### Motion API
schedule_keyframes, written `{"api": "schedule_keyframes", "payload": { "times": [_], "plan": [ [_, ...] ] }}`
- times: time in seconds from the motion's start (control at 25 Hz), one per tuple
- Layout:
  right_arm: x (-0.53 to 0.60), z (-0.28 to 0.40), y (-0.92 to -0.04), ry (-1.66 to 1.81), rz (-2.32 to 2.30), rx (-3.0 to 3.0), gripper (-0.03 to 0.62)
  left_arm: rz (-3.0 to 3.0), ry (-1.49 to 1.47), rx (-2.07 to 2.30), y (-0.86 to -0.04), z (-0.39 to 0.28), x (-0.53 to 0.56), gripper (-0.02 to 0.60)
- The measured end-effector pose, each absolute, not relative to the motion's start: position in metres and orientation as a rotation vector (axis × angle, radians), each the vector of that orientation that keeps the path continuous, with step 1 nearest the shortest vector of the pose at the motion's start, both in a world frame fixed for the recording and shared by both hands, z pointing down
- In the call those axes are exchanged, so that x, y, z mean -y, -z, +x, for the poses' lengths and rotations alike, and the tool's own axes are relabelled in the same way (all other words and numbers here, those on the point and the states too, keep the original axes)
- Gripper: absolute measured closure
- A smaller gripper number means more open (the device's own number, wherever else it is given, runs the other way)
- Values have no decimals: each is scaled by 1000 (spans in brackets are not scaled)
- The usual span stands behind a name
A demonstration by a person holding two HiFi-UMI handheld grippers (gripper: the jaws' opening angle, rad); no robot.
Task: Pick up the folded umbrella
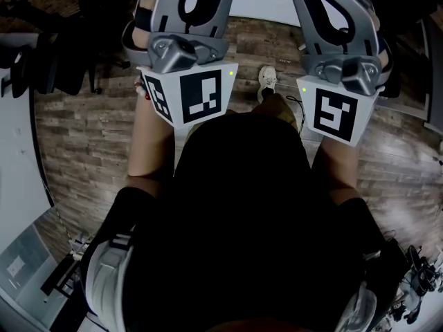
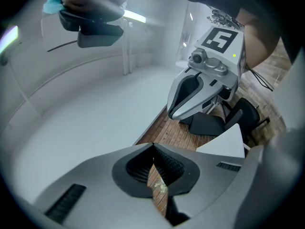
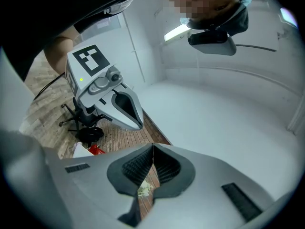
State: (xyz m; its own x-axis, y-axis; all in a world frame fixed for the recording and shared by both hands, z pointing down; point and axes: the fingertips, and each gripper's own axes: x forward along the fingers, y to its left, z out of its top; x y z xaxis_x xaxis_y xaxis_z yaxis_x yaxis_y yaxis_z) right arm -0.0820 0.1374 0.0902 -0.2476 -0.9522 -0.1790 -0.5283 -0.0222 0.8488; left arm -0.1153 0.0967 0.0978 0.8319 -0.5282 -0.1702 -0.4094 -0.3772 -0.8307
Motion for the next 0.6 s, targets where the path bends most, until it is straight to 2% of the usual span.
{"api": "schedule_keyframes", "payload": {
  "times": [0.6],
  "plan": [
    [-60,-6,-85,1187,1527,1865,565,-2006,233,-716,-101,-44,-22,569]
  ]
}}
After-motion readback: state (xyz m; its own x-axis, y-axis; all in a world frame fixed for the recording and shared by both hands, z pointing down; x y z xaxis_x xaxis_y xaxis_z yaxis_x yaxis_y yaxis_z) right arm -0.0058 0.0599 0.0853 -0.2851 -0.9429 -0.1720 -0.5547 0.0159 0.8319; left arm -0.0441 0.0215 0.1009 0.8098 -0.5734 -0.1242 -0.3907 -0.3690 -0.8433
